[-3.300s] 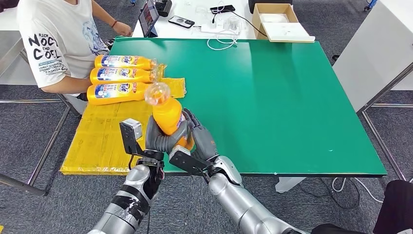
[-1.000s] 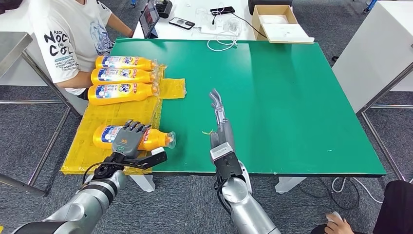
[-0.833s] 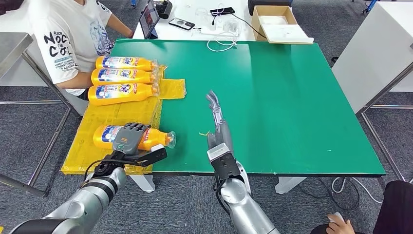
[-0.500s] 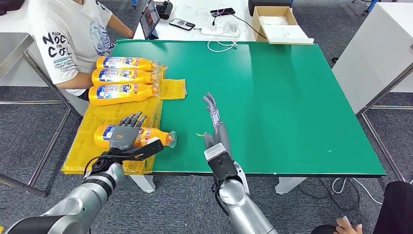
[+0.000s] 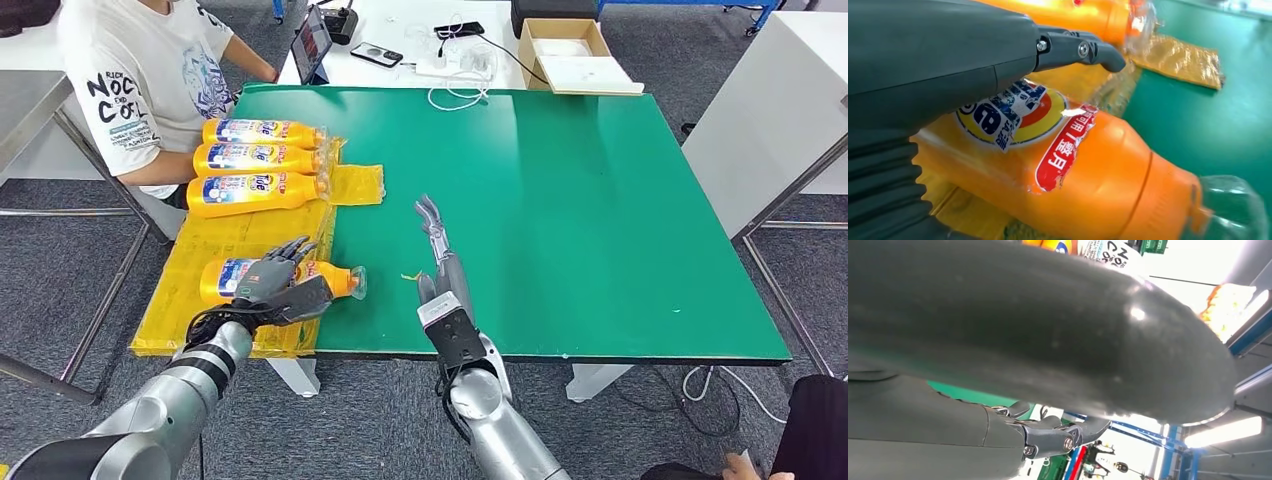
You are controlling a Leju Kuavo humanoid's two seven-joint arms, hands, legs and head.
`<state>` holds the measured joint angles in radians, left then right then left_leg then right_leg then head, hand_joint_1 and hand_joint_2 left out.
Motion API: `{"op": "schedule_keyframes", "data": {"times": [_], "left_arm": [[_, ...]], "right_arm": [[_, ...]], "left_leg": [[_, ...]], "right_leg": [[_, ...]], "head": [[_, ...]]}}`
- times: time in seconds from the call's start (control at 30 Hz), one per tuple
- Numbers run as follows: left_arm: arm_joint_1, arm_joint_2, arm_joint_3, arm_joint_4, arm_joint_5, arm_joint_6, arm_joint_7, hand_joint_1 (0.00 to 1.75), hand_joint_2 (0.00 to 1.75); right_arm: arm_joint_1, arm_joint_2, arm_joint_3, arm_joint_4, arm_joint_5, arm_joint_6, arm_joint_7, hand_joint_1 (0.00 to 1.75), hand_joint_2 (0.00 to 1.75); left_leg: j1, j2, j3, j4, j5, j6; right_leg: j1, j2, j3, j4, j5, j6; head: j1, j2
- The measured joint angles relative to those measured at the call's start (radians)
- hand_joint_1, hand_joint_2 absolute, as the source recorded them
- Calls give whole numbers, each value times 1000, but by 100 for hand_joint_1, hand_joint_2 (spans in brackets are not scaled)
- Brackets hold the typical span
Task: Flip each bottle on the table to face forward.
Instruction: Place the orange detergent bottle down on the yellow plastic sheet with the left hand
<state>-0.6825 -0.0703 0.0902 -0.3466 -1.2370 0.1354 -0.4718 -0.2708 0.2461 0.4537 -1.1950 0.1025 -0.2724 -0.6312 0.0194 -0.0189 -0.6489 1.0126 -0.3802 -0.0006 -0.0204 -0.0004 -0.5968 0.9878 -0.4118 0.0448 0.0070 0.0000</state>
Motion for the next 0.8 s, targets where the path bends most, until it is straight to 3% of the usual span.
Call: {"op": "schedule_keyframes", "data": {"times": [0.2, 0.3, 0.37, 0.43, 0.5, 0.57, 0.63, 0.8], "left_arm": [[-28, 3, 3, 0, 49, -200, -60, 0, 0], [-30, 2, 8, -3, 108, -208, -108, 0, 0], [-14, -7, 19, -14, 180, -100, -148, 0, 87], [25, -27, 31, -53, 331, 103, -191, 0, 175], [73, -47, 20, -127, 547, 332, -218, 0, 175], [119, -58, -15, -225, 701, 484, -225, 0, 175], [159, -63, -48, -324, 754, 546, -228, 0, 175], [235, -83, -87, -516, 789, 564, -229, 0, 175]], "right_arm": [[-15, 0, -20, 28, -4, 22, 5, 0, 0], [-18, 1, -29, 43, -5, 31, 4, 0, 0], [-18, 2, -34, 49, -3, 34, 3, 0, 0], [-14, 6, -38, 50, 4, 31, 4, 0, 0], [-5, 11, -40, 52, 15, 22, 6, 0, 0], [4, 16, -40, 56, 24, 9, 5, 0, 0], [9, 19, -41, 61, 29, 0, 1, 0, 0], [15, 24, -41, 71, 33, -11, -6, 0, 0]], "left_leg": [[0, -3, 4, 0, -1, -1], [0, -2, 4, 0, 1, 0], [0, -1, 3, 0, 1, 0], [0, 0, -1, 0, 1, 0], [0, 2, -4, 0, 1, 0], [0, 3, -6, 0, 0, 0], [1, 3, -7, 1, 0, -1], [1, 4, -11, 0, -1, -2]], "right_leg": [[0, -4, 4, 0, -3, 1], [0, -3, 9, 0, 1, 1], [0, -3, 7, 0, 2, 1], [0, -2, 3, 0, 2, 1], [0, 0, -1, 0, 2, 1], [0, 0, -3, 0, 2, 1], [0, 1, -4, 0, 2, 1], [1, 1, -8, 0, 1, 0]], "head": [[0, 0], [0, 0], [0, 0], [1, 0], [1, 0], [0, 0], [0, 0], [0, 0]]}}
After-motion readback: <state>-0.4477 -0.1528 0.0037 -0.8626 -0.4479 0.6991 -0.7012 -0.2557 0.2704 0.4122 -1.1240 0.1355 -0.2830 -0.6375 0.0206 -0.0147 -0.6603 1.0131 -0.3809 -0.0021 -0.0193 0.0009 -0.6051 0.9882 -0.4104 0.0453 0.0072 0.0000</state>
